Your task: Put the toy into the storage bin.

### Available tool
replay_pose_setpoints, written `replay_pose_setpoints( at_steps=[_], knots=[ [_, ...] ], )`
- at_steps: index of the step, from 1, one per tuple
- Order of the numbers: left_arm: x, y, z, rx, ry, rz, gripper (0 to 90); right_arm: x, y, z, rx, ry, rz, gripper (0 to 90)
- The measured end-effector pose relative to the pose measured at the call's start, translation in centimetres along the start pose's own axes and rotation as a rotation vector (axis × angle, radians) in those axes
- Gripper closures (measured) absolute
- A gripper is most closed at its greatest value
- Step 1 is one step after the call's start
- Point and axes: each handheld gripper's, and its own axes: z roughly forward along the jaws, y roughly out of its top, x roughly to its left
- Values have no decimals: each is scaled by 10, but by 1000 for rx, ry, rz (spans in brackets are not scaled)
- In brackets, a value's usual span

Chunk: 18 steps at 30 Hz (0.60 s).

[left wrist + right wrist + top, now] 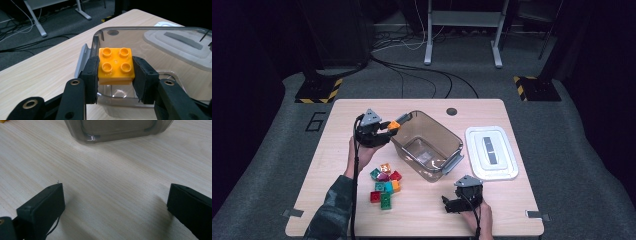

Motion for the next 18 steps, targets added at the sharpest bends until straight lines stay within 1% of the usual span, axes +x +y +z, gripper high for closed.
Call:
replay_pose_setpoints(
  at_steps=[2,4,6,8,9,11,12,13,14,15,16,17,18],
  knots=[
    [0,1,5,6,-7,1,585,0,0,0,1,-1,0,6],
    [-1,1,9,18,-4,-2,585,1,0,0,-1,-3,6,7],
    [-1,1,11,23,-7,-3,583,1,0,0,-1,-3,5,7],
    [-1,0,13,31,-7,-11,560,1,0,0,-1,-2,6,7],
    [0,-1,14,34,-5,-28,474,1,0,0,-1,-2,6,7],
    [-2,-3,10,37,10,-37,345,0,0,0,0,-2,-1,8],
    [-2,-3,10,37,10,-37,301,0,0,0,0,-2,-1,8],
    [-2,-6,5,41,11,-44,301,0,0,0,0,-2,0,8],
    [-2,-7,1,29,10,-51,218,0,0,0,0,-2,0,8],
    [-4,-12,-11,7,20,-48,197,0,0,0,1,-2,0,8],
    [-4,-12,-11,7,20,-48,173,0,0,0,1,-2,0,8],
    [-5,-15,-16,3,22,-47,173,0,0,0,1,-1,-1,8],
    [-6,-19,-21,1,26,-48,154,0,0,0,1,-1,-1,8]
  ],
)
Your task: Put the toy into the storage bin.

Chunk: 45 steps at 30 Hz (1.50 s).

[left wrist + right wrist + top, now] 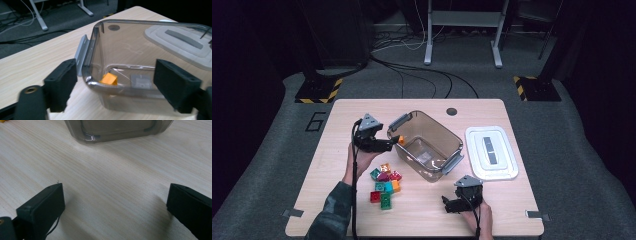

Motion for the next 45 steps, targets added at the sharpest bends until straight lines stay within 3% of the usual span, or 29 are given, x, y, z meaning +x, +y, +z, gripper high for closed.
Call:
replay_pose_setpoints(
  at_steps=[5,11,16,25,29,34,38,45],
  knots=[
    [0,-21,-18,-2,33,-7,105,0,0,0,-1,0,1,8],
    [6,-51,-26,19,52,-66,26,0,0,0,-1,0,0,8],
    [12,-76,-24,48,60,-114,0,0,0,0,0,0,0,8],
    [26,-120,-7,143,84,-208,0,0,0,0,-2,0,-3,8],
    [28,-127,-2,164,99,-221,0,0,0,0,-1,0,0,8],
    [25,-133,4,193,133,-198,2,0,0,0,-1,0,1,9],
    [22,-136,7,214,121,-178,5,0,0,0,-1,-1,1,10],
    [16,-138,4,188,84,-185,3,0,0,0,-1,-1,1,10]
  ],
)
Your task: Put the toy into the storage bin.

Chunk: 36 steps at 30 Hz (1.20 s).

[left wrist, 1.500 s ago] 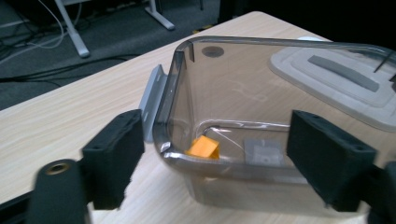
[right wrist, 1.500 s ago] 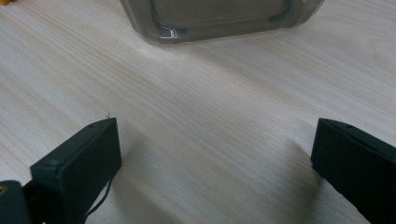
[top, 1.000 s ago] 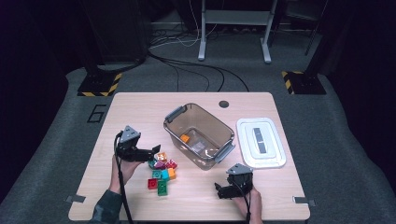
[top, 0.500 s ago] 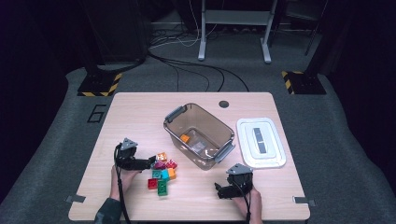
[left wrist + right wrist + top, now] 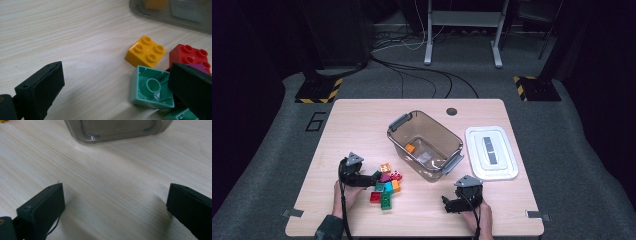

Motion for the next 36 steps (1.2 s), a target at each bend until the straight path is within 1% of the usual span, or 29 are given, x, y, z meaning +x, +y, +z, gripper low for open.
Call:
replay_pose_setpoints(
  at_steps=[3,5,6,9,10,13,15,16,17,18,19,20,23,29,30,36],
  knots=[
    [-1,0,-1,0,-9,-2,2,0,0,0,0,0,0,10],
    [-4,1,-2,1,-12,8,3,0,0,0,0,-1,0,10],
    [-5,1,-1,13,-22,29,12,0,0,0,0,-1,0,10],
    [-6,-1,0,16,-24,33,51,0,0,0,0,-1,0,10],
    [-5,-2,1,28,-25,40,69,0,0,0,0,-1,0,10],
    [-4,-5,2,30,-25,34,106,0,0,0,0,0,0,10],
    [-4,-6,2,24,-26,33,181,0,0,0,0,0,0,10],
    [-4,-7,2,24,-23,36,181,0,0,0,0,-1,1,10],
    [-4,-7,2,26,-19,38,252,0,0,0,0,-1,2,11],
    [-5,-8,2,24,4,42,333,0,0,0,0,-1,2,11],
    [-5,-9,1,21,12,44,387,0,0,0,0,-1,2,11],
    [-4,-10,-1,14,10,31,461,0,0,0,1,-1,2,11],
    [-3,-12,-2,5,16,30,572,0,0,0,0,-1,3,11],
    [0,-13,-6,-8,12,24,582,0,0,0,0,-1,2,11],
    [0,-13,-8,-14,11,32,583,0,0,0,0,-1,2,11],
    [-1,-8,-14,-29,4,42,583,0,0,0,0,-1,1,11]
  ],
)
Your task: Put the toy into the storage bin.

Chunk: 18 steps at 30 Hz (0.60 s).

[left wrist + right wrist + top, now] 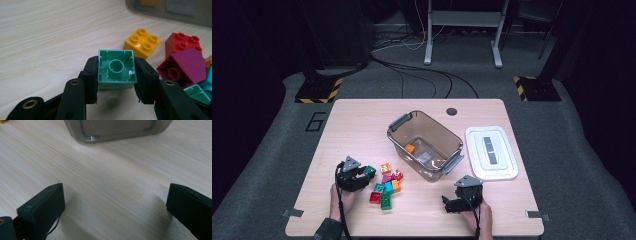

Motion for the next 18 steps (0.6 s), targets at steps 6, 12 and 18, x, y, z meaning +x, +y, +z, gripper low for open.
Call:
replay_pose_setpoints(
  at_steps=[6,12,18],
  knots=[
    [0,6,-6,-23,2,-3,584,0,0,0,4,-3,0,1],
    [-1,16,-9,-33,-3,14,584,0,0,0,4,-3,8,1],
    [-4,26,-13,-39,-4,29,584,0,1,1,5,-5,2,0]
  ],
)
